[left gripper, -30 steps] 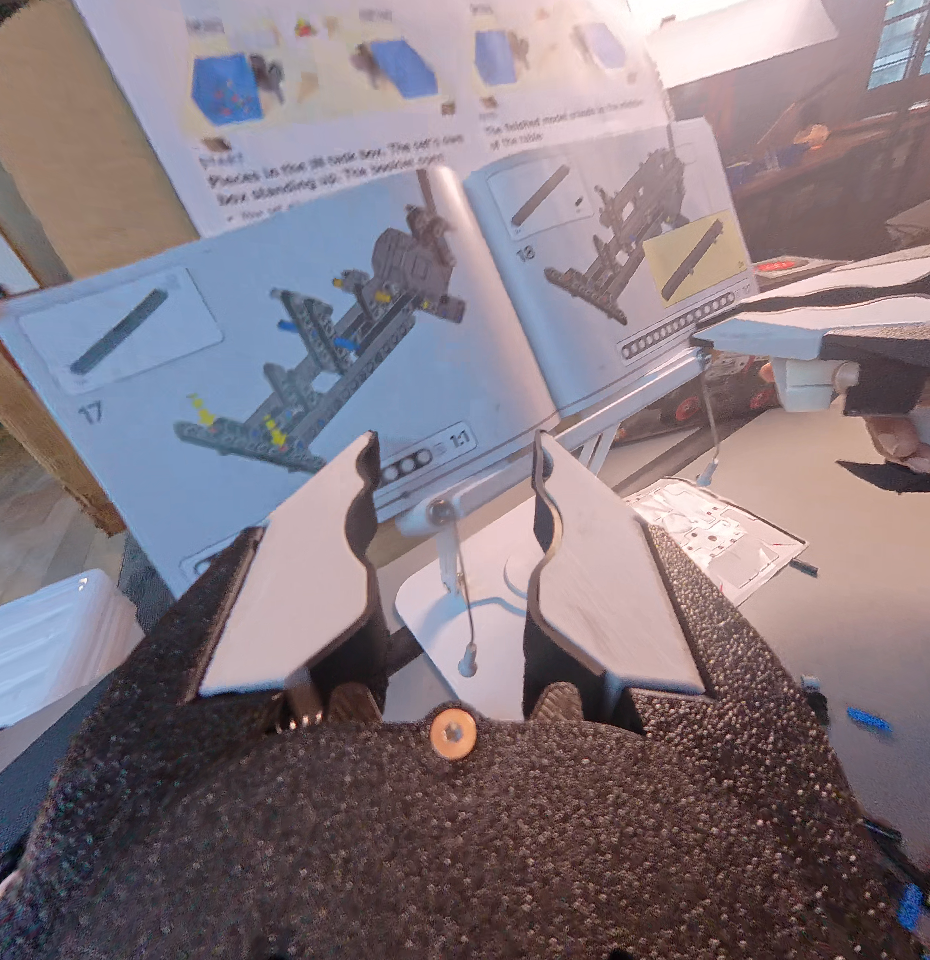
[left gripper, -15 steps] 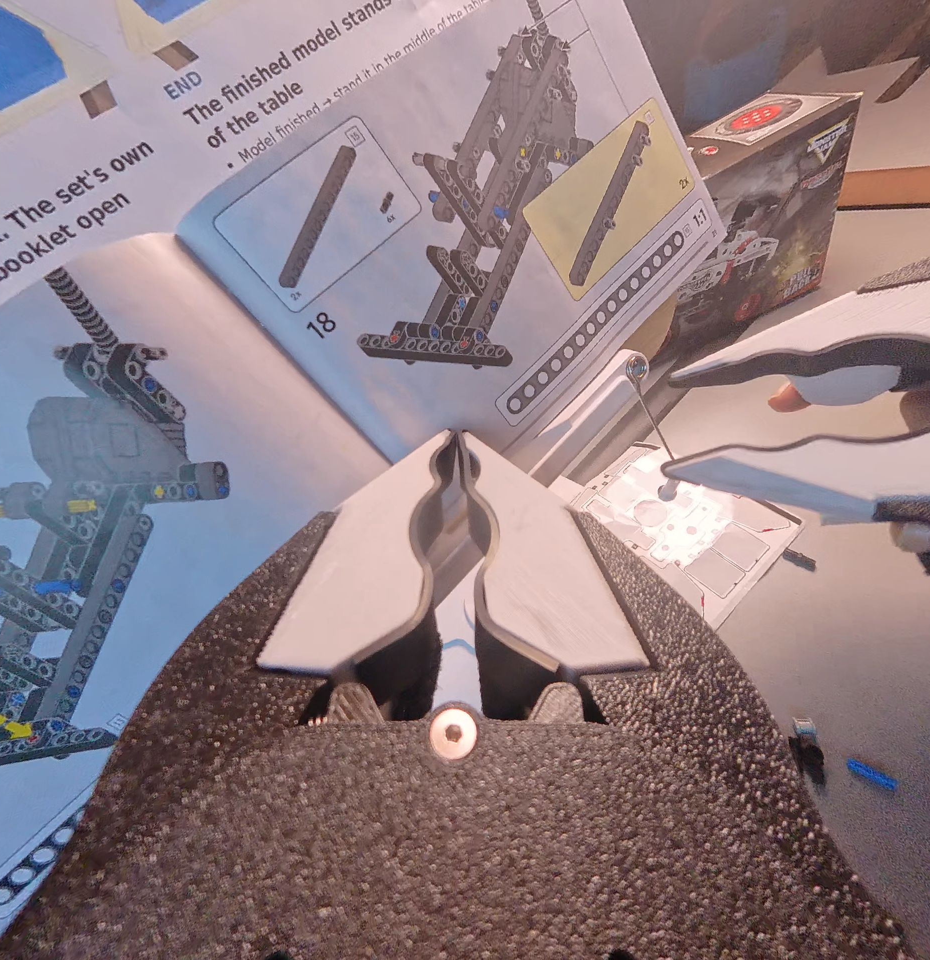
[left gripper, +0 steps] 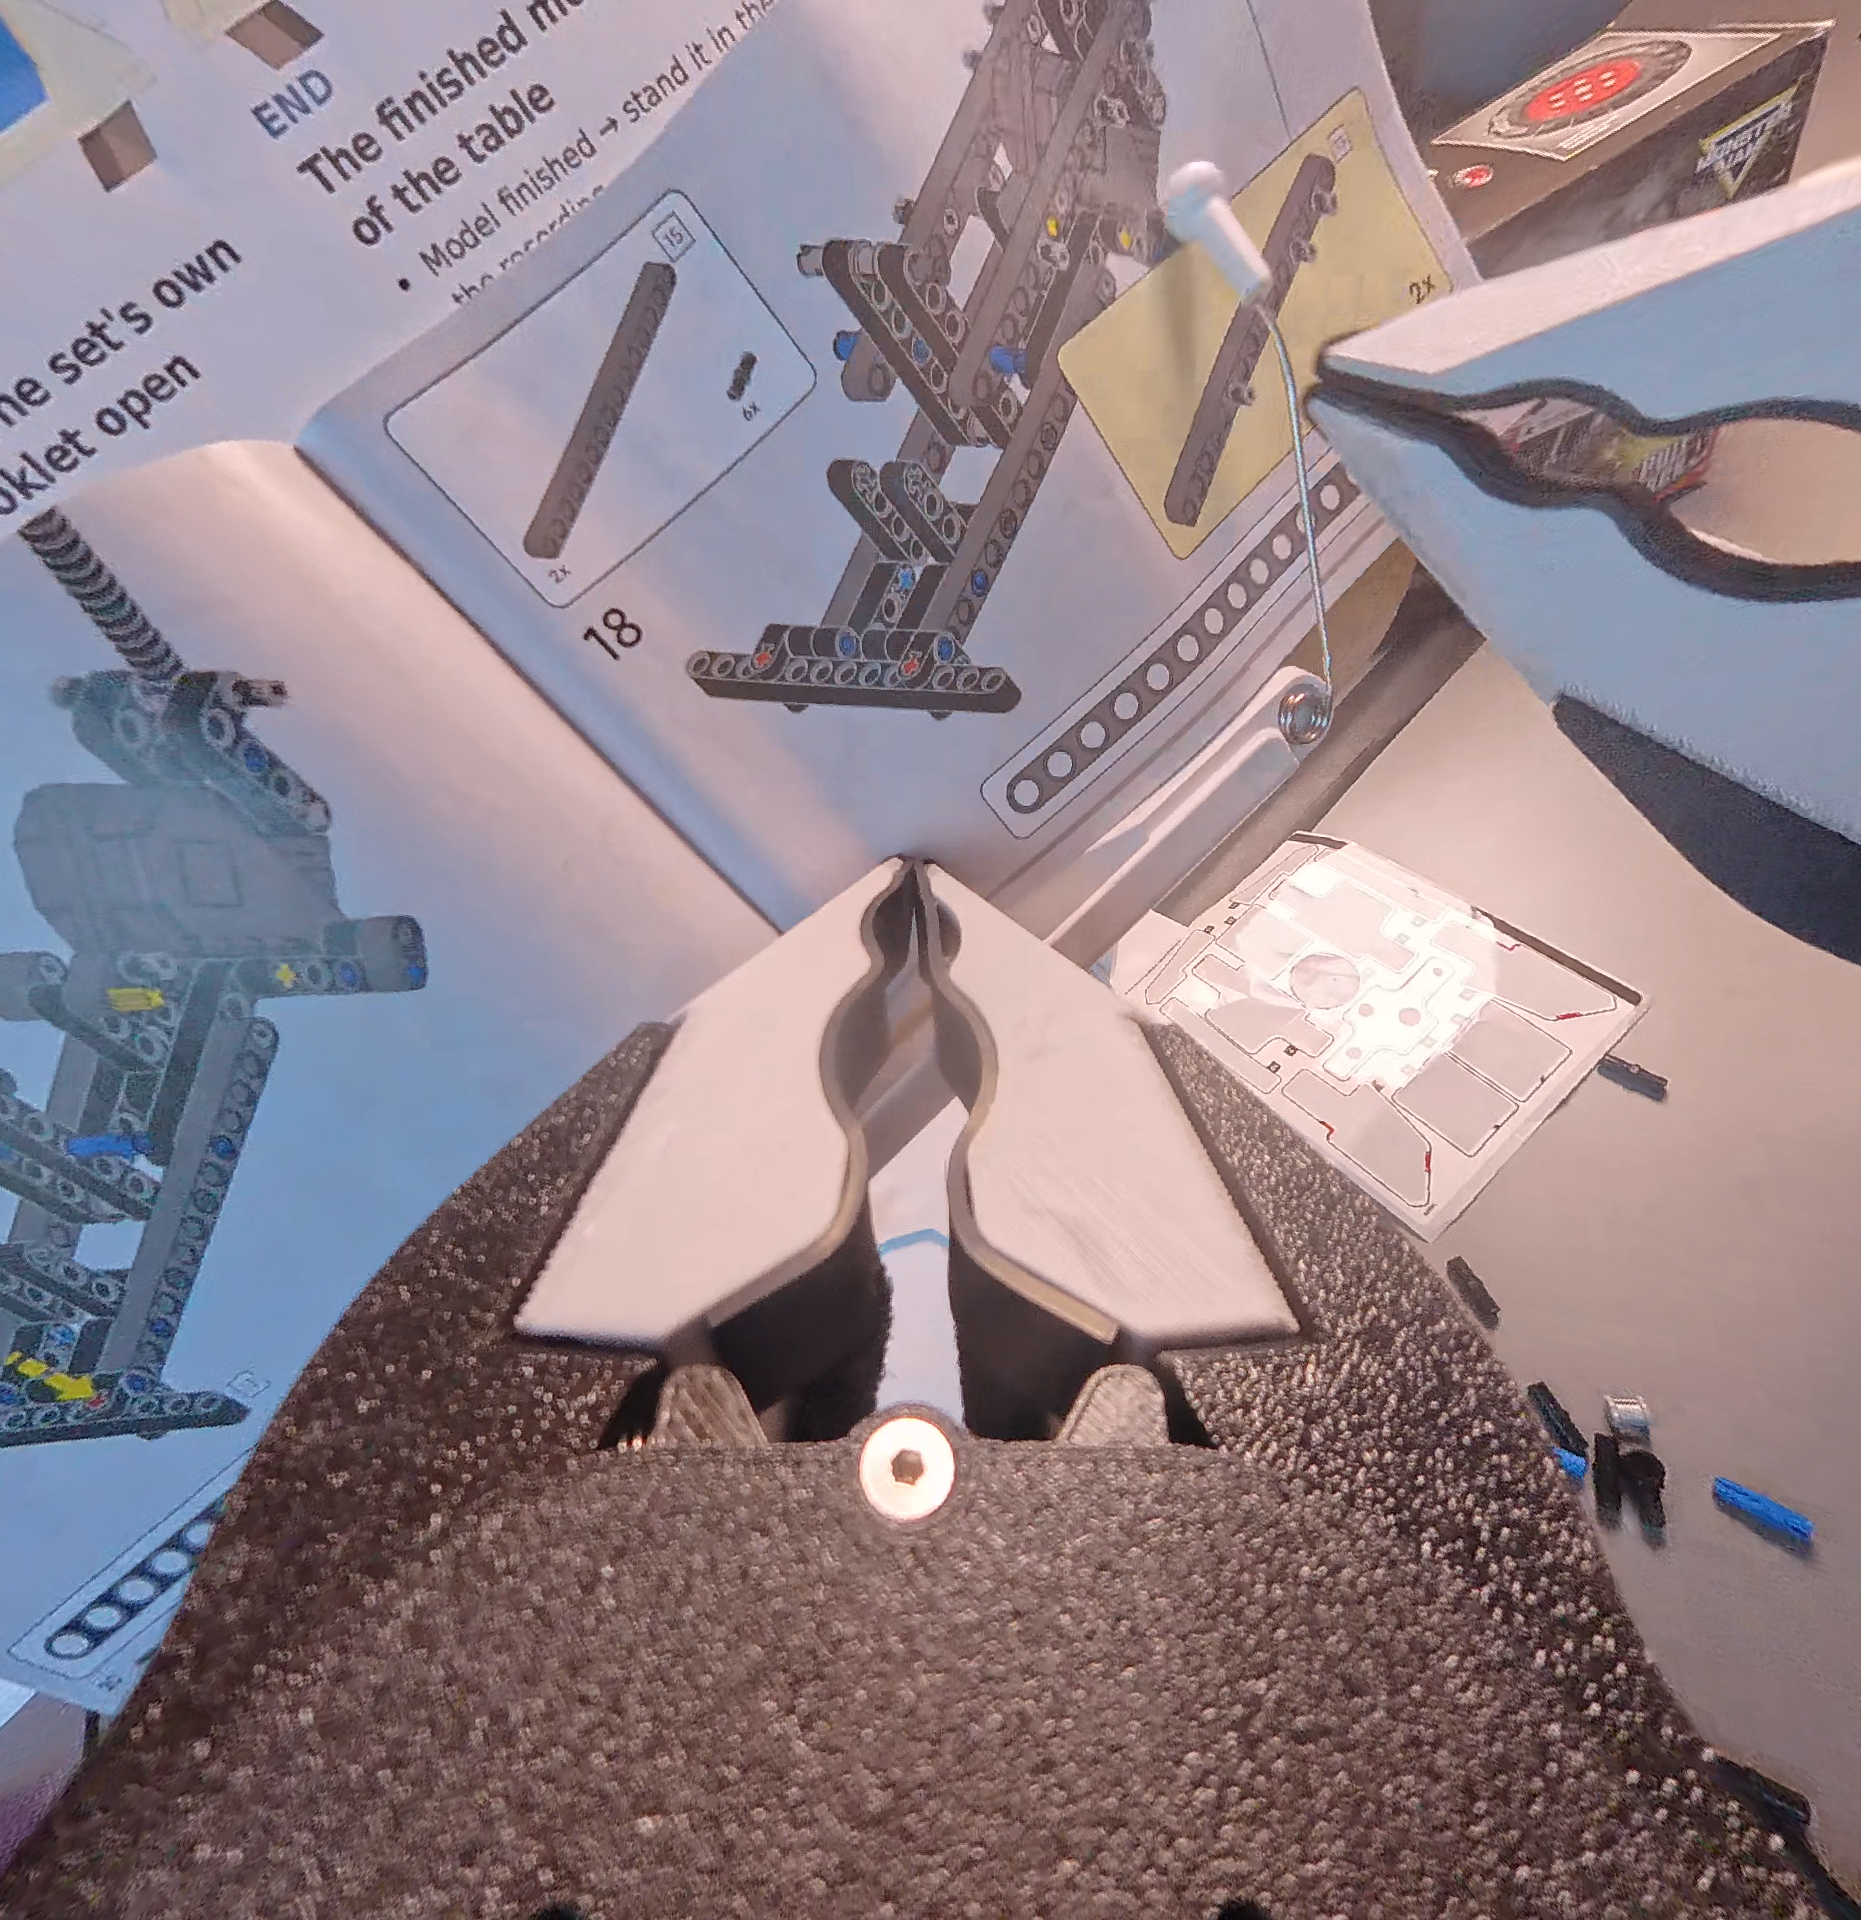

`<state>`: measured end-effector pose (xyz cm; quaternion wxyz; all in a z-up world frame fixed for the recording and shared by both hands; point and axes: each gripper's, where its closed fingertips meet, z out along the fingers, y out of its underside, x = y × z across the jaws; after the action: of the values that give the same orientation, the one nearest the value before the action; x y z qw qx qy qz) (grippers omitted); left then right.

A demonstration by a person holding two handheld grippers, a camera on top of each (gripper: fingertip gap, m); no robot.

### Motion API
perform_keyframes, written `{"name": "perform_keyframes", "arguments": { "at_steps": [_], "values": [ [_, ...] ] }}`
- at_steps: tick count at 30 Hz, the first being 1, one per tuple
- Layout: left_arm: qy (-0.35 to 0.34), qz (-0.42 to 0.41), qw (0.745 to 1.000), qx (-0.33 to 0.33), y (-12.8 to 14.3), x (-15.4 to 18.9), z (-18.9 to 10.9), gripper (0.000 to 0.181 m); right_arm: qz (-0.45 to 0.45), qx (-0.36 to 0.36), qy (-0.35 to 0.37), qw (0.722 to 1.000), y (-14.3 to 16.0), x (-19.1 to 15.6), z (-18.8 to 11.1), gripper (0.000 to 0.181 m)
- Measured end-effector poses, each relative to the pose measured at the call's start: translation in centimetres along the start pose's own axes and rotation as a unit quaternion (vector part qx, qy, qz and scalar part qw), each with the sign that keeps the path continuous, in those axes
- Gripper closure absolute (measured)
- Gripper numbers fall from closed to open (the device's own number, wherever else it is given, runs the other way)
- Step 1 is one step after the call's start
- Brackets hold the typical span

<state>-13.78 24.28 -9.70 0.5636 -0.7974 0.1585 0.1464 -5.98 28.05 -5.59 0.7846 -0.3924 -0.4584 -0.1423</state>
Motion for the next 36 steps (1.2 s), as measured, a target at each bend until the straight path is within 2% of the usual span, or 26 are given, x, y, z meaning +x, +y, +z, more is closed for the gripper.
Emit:
{"name": "perform_keyframes", "arguments": {
  "at_steps": [1, 2, 4, 5, 8, 11, 12, 13, 14, 15, 17, 19, 20, 23, 26, 29, 31, 34, 36],
  "values": [
    [0.004, -0.005, 1.000, 0.004, 0.0, 0.1, 0.0, 0.181, 0.012, 0.030, -0.019, 0.999, -2.0, -0.1, 0.2, 0.181],
    [0.004, -0.010, 1.000, 0.007, -0.1, 0.1, -0.1, 0.181, 0.016, 0.024, -0.041, 0.999, -2.8, -0.5, 0.8, 0.181],
    [0.005, -0.018, 1.000, 0.014, -0.1, 0.1, -0.2, 0.181, 0.073, -0.020, -0.066, 0.995, -2.5, -0.6, 1.8, 0.145],
    [0.007, -0.020, 1.000, 0.018, -0.1, 0.1, -0.2, 0.181, 0.143, -0.022, -0.063, 0.987, -2.3, 0.2, 1.5, 0.140],
    [0.013, -0.012, 0.999, 0.029, 0.1, 0.2, -0.5, 0.181, 0.350, -0.038, -0.052, 0.934, 0.1, 1.4, 0.0, 0.125],
    [0.009, 0.002, 0.999, 0.032, 0.2, 0.2, -0.5, 0.181, 0.466, -0.097, -0.091, 0.875, 3.0, -1.0, 0.6, 0.130],
    [0.007, 0.006, 1.000, 0.030, 0.2, 0.2, -0.5, 0.181, 0.472, -0.087, -0.089, 0.873, 2.9, -0.8, 1.0, 0.144],
    [0.008, 0.008, 1.000, 0.026, 0.3, 0.3, -0.4, 0.181, 0.461, -0.057, -0.130, 0.876, 1.4, -1.3, 1.1, 0.176],
    [0.009, 0.009, 1.000, 0.025, 0.3, 0.3, -0.4, 0.181, 0.443, -0.037, -0.156, 0.882, 0.1, -1.7, 1.3, 0.179],
    [0.012, 0.010, 1.000, 0.026, 0.3, 0.3, -0.4, 0.181, 0.394, -0.015, -0.182, 0.901, -1.2, -2.4, 1.3, 0.181],
    [0.024, 0.006, 0.999, 0.034, 0.3, 0.5, -0.6, 0.181, 0.258, 0.023, -0.243, 0.935, -3.4, -5.0, 0.6, 0.181],
    [0.029, -0.016, 0.999, 0.037, 0.5, 0.2, -0.9, 0.181, 0.116, 0.053, -0.248, 0.960, -3.8, -6.5, 0.0, 0.181],
    [0.033, -0.032, 0.998, 0.045, 0.5, -0.1, -1.2, 0.181, 0.097, 0.061, -0.255, 0.960, -3.8, -6.7, -0.3, 0.181],
    [0.048, -0.086, 0.992, 0.073, 0.4, -0.6, -2.4, 0.180, 0.096, 0.074, -0.295, 0.948, -3.8, -7.1, -1.0, 0.180],
    [0.042, -0.108, 0.989, 0.087, 1.0, -1.4, -3.6, 0.175, 0.114, 0.062, -0.285, 0.950, -3.6, -6.9, -0.9, 0.178],
    [0.027, -0.109, 0.989, 0.098, 1.9, -2.3, -5.0, 0.171, 0.191, 0.067, -0.263, 0.943, -3.9, -5.8, -1.6, 0.151],
    [0.015, -0.111, 0.988, 0.107, 2.6, -2.9, -6.1, 0.170, 0.263, 0.085, -0.244, 0.929, -3.8, -4.5, -2.4, 0.148],
    [0.005, -0.130, 0.984, 0.125, 3.5, -3.6, -7.8, 0.169, 0.360, 0.063, -0.176, 0.914, -0.9, -2.3, -2.2, 0.151],
    [-0.009, -0.145, 0.978, 0.149, 3.7, -4.1, -9.1, 0.168, 0.396, 0.002, -0.136, 0.908, 2.5, -1.8, -1.3, 0.155]
  ]
}}
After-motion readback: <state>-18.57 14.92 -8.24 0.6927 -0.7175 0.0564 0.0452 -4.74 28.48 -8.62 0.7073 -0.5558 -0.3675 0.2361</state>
